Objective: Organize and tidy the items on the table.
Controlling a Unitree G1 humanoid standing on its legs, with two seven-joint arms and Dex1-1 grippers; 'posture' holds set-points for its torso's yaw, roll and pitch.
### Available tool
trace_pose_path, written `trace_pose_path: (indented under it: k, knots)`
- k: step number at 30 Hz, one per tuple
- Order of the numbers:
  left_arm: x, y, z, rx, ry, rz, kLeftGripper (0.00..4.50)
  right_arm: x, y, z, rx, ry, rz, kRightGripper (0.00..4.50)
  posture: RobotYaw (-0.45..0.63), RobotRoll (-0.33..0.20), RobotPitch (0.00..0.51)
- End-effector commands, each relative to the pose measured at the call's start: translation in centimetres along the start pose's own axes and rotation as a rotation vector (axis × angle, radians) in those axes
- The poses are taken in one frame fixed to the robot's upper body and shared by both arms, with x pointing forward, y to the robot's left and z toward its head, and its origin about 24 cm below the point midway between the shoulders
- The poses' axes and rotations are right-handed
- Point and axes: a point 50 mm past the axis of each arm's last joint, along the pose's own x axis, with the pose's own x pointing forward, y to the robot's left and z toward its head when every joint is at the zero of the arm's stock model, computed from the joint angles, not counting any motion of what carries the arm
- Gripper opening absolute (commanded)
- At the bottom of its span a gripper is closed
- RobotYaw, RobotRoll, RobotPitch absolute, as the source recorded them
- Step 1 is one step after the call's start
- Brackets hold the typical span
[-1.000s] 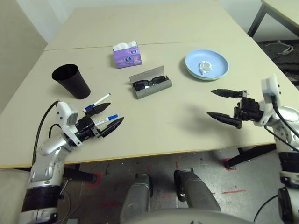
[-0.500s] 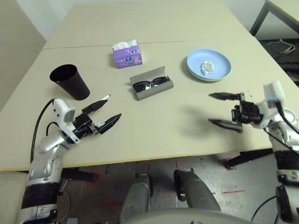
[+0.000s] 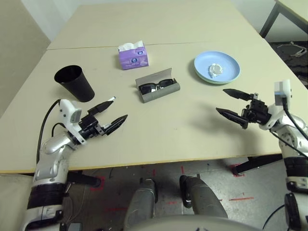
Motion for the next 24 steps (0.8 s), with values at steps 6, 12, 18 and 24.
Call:
trace_pose_path:
  k: [6, 12, 18, 24]
  knots:
    - [2.6, 1.0, -1.0, 0.008, 0.031, 0.024, 1.63, 0.2, 0.6, -0.2, -0.014, 0.012, -0.013, 4.50, -0.15, 0.000, 0.159]
    - [3.9, 1.6, -1.9, 0.000, 0.063, 0.070, 0.01, 0.2, 0.8, -0.4, -0.017, 0.017, -0.014, 4.50, -0.17, 0.000, 0.159]
    - [5.0, 1.2, -3.4, -0.025, 0.081, 0.090, 0.01, 0.4, 0.9, -0.3, -0.018, 0.007, -0.026, 4.50, -0.18, 0.000, 0.157]
    - [6.3, 1.7, -3.0, -0.013, 0.058, 0.131, 0.01, 0.2, 1.3, -0.5, -0.018, 0.019, -0.024, 4.50, -0.18, 0.000, 0.153]
